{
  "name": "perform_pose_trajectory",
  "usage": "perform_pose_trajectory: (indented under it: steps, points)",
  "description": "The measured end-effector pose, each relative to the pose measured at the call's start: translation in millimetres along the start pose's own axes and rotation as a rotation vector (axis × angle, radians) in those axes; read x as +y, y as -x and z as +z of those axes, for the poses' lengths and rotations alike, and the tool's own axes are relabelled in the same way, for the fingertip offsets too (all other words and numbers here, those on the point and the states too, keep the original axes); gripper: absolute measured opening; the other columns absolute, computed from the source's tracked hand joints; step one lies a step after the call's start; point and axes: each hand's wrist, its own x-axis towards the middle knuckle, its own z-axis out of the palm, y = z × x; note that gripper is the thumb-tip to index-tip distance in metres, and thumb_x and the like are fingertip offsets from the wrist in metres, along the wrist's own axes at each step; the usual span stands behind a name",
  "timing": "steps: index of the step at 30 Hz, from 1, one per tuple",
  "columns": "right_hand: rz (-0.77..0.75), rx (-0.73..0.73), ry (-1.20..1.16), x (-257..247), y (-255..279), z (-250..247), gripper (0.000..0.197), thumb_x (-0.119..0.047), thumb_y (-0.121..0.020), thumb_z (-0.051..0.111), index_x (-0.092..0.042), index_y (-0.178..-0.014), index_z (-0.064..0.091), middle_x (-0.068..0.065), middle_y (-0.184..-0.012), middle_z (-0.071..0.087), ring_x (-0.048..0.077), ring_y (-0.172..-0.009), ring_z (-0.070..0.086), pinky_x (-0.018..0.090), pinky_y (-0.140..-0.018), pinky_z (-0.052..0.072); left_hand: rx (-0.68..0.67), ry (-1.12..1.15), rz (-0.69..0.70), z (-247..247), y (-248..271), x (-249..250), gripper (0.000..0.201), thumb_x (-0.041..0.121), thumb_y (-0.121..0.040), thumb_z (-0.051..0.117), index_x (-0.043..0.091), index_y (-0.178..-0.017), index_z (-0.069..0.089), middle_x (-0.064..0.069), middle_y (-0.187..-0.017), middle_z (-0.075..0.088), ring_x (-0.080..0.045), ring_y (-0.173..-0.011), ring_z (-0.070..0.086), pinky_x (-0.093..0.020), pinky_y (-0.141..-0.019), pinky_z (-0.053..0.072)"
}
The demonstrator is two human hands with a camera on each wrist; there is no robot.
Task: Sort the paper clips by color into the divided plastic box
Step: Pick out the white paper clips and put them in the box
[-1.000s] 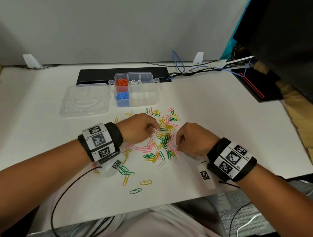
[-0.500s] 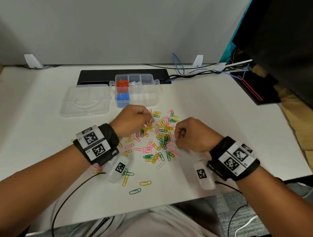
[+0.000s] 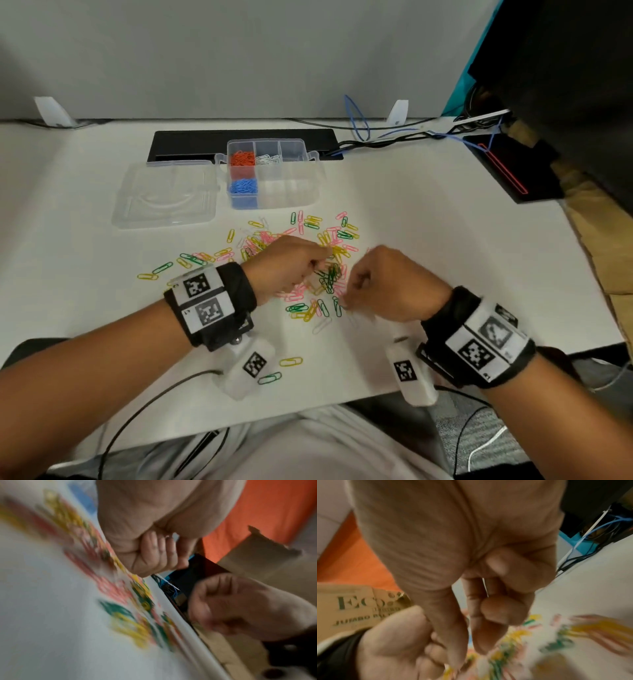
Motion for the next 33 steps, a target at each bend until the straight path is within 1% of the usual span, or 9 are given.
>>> perform_pose_trajectory:
  steps: [3, 6, 11, 15, 19, 23, 27, 30, 33]
  points:
    - [0.145, -0.077, 0.141, 8.0, 5.3, 18.3, 0.025, -0.037, -0.074, 0.078, -0.015, -0.065, 0.068, -0.001, -0.065, 0.068, 0.012, -0.062, 0.062, 0.030, -0.061, 0.051, -0.073, -0.411, 0.158, -7.6, 1.0, 1.0, 0.012, 0.025, -0.087, 0.072, 0.014, -0.083, 0.077, 0.013, -0.066, 0.067, 0.004, -0.057, 0.056, -0.015, -0.063, 0.044]
    - [0.168, -0.077, 0.140, 10.0, 4.3, 22.7, 0.020, -0.032, -0.077, 0.078, -0.019, -0.066, 0.067, -0.007, -0.069, 0.067, 0.013, -0.069, 0.065, 0.030, -0.064, 0.054, -0.170, -0.695, 0.217, -6.7, 1.1, 5.0, 0.009, 0.021, -0.087, 0.070, 0.024, -0.085, 0.078, 0.022, -0.072, 0.066, 0.008, -0.067, 0.057, -0.009, -0.064, 0.041]
    - [0.114, -0.108, 0.109, 14.1, 6.3, 20.9, 0.012, -0.020, -0.082, 0.070, -0.019, -0.071, 0.067, -0.010, -0.070, 0.065, 0.005, -0.066, 0.059, 0.019, -0.058, 0.044, -0.099, -1.039, 0.291, -4.0, -8.7, 8.2, 0.010, 0.021, -0.088, 0.067, 0.026, -0.088, 0.076, 0.021, -0.077, 0.059, -0.005, -0.080, 0.057, -0.020, -0.072, 0.041]
    - [0.032, -0.014, 0.004, 14.4, 4.9, 16.4, 0.016, -0.009, -0.083, 0.066, -0.023, -0.078, 0.067, -0.018, -0.066, 0.058, -0.002, -0.060, 0.053, 0.007, -0.055, 0.037, -0.099, -1.088, 0.300, -8.4, -8.5, 9.2, 0.011, 0.020, -0.087, 0.066, 0.026, -0.086, 0.075, 0.018, -0.077, 0.061, -0.008, -0.084, 0.061, -0.023, -0.074, 0.046]
    - [0.014, 0.051, -0.110, 15.2, 0.6, 9.5, 0.017, -0.007, -0.085, 0.065, -0.022, -0.086, 0.073, -0.013, -0.070, 0.063, -0.001, -0.061, 0.055, 0.015, -0.062, 0.043, -0.113, -1.140, 0.311, -13.8, -5.7, 5.3, 0.014, 0.019, -0.087, 0.059, 0.025, -0.089, 0.071, 0.014, -0.087, 0.068, -0.010, -0.085, 0.062, -0.027, -0.076, 0.052]
    - [-0.059, 0.050, -0.098, 7.3, 1.3, 12.5, 0.021, -0.005, -0.080, 0.061, -0.022, -0.079, 0.074, -0.014, -0.067, 0.065, 0.002, -0.060, 0.057, 0.022, -0.064, 0.049, -0.172, -1.072, 0.404, -14.7, -1.6, 8.9, 0.011, 0.023, -0.088, 0.068, 0.030, -0.095, 0.072, 0.028, -0.059, 0.053, 0.009, -0.063, 0.051, -0.007, -0.054, 0.032]
    - [-0.142, -0.069, 0.002, -4.9, 6.4, 28.1, 0.024, -0.009, -0.080, 0.061, -0.026, -0.086, 0.078, -0.018, -0.072, 0.064, 0.005, -0.067, 0.057, 0.025, -0.070, 0.051, -0.175, -1.230, 0.422, -10.8, -3.4, 8.6, 0.015, 0.030, -0.085, 0.069, 0.035, -0.099, 0.074, 0.019, -0.065, 0.051, -0.004, -0.068, 0.050, -0.022, -0.064, 0.039]
    - [-0.174, -0.149, 0.101, -11.2, 6.4, 34.9, 0.021, -0.016, -0.084, 0.066, -0.027, -0.097, 0.078, -0.019, -0.073, 0.056, 0.002, -0.074, 0.054, 0.023, -0.074, 0.048, -0.152, -1.273, 0.410, -11.1, -2.6, 9.1, 0.012, 0.025, -0.087, 0.063, 0.030, -0.093, 0.073, 0.015, -0.076, 0.057, -0.010, -0.078, 0.054, -0.024, -0.065, 0.039]
    - [-0.198, -0.166, 0.171, -14.3, 2.6, 33.4, 0.015, -0.017, -0.085, 0.068, -0.023, -0.095, 0.078, -0.016, -0.077, 0.062, 0.005, -0.074, 0.056, 0.024, -0.074, 0.049, -0.147, -1.255, 0.386, -13.7, -1.3, 8.4, 0.013, 0.022, -0.090, 0.054, 0.028, -0.087, 0.065, 0.015, -0.077, 0.055, -0.012, -0.079, 0.054, -0.026, -0.067, 0.041]
